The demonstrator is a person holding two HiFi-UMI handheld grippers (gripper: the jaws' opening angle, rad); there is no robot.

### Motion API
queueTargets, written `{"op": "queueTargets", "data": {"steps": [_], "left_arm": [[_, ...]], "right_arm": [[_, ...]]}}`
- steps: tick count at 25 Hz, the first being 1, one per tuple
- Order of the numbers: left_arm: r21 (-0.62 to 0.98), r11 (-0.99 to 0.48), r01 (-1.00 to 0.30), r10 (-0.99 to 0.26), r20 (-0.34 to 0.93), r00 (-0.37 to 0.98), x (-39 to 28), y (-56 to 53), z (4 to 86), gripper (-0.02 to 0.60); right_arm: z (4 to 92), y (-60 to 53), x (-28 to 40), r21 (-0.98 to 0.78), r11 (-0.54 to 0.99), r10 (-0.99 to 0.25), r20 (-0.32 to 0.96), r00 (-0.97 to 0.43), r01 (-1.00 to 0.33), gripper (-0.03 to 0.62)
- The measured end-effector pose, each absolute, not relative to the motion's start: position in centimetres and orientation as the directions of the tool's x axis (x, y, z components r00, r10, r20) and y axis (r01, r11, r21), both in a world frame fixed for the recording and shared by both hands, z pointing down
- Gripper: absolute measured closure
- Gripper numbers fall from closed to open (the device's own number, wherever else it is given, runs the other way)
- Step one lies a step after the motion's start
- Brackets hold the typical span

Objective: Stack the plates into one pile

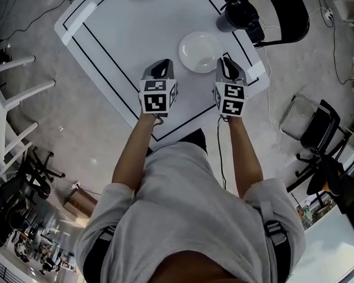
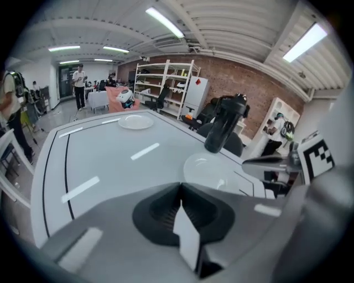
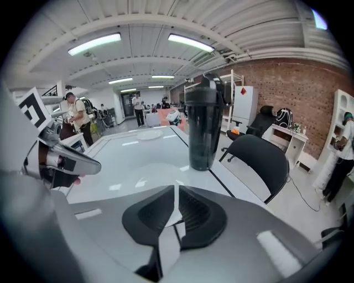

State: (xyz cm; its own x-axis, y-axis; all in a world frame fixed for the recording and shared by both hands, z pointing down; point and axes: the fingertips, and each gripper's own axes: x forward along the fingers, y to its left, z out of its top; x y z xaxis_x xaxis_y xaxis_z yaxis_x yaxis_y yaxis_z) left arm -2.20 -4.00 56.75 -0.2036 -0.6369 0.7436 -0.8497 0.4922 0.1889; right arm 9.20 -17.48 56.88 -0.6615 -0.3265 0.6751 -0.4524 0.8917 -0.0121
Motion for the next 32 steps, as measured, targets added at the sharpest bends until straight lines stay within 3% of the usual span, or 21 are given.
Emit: {"op": "queueTargets", "data": {"steps": [2,12,23,32], "left_arm": [[0.187,0.442,-0.877,-0.683,0.705,-0.194,-2.2,-2.4,55.4,0.578],[0.164,0.223,-0.961,-0.815,0.572,-0.091,-4.5,7.9,48.1,0.578],[0.162,0.258,-0.953,-0.869,0.470,-0.155,-5.4,10.4,39.7,0.580],[0.112,0.229,-0.967,-0.865,0.479,-0.149,-4.7,8.3,37.4,0.578]], "right_arm": [[55.2,-14.2,8.4,-0.024,0.893,-0.333,0.638,-0.694,-0.450,0.592],[45.3,0.2,5.0,-0.037,0.809,-0.501,0.479,-0.721,-0.587,0.594],[33.9,4.1,2.3,-0.083,0.845,-0.483,0.307,-0.820,-0.529,0.594],[32.6,2.4,3.0,-0.147,0.833,-0.469,0.322,-0.822,-0.533,0.594]]}}
